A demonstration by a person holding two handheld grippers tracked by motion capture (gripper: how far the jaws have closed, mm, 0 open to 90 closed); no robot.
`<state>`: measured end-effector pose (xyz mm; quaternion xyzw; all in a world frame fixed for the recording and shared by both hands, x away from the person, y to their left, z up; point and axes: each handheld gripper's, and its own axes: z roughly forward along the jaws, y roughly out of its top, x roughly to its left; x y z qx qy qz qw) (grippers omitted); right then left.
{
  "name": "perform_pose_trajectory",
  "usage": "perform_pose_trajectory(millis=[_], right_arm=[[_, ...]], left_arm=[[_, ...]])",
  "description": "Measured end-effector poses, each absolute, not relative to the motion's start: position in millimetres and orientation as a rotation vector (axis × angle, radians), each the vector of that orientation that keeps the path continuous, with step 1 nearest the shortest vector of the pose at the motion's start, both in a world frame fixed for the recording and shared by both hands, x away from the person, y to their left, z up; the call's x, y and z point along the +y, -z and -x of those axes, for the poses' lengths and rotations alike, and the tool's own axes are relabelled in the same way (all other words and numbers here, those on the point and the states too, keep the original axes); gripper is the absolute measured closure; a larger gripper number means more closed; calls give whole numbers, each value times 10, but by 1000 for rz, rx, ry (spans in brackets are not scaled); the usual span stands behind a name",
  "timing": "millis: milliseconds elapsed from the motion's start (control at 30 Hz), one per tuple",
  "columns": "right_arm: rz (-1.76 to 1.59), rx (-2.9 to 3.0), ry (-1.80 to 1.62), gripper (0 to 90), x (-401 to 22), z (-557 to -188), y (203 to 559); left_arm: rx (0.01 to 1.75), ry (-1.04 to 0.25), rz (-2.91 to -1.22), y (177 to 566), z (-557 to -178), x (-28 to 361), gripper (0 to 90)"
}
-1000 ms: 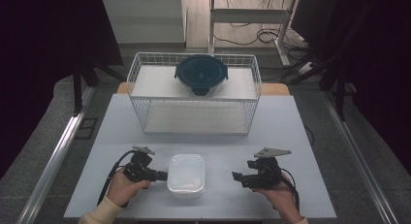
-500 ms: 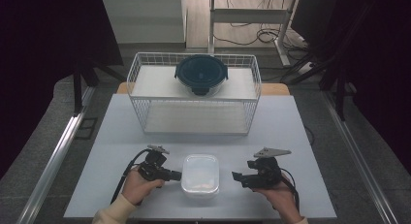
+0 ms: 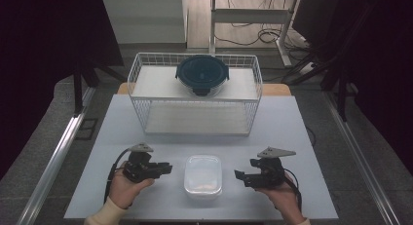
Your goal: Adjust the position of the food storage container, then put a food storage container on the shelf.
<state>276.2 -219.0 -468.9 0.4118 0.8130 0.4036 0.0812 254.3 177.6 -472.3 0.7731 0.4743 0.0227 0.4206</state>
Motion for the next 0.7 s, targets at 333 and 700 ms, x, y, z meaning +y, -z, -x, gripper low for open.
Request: perform_pose_trajectory(millis=[333,700], right_arm=[[-1195,2463,-1245,219,-2169,-2751,4671],[-1192,2412,-1316,212,-2228,-2756,4653]], left_arm=[[1239,-90,-1909,4682,-2508,1858,271],[1245,-105,-1871,4648,-2499,1857,209]])
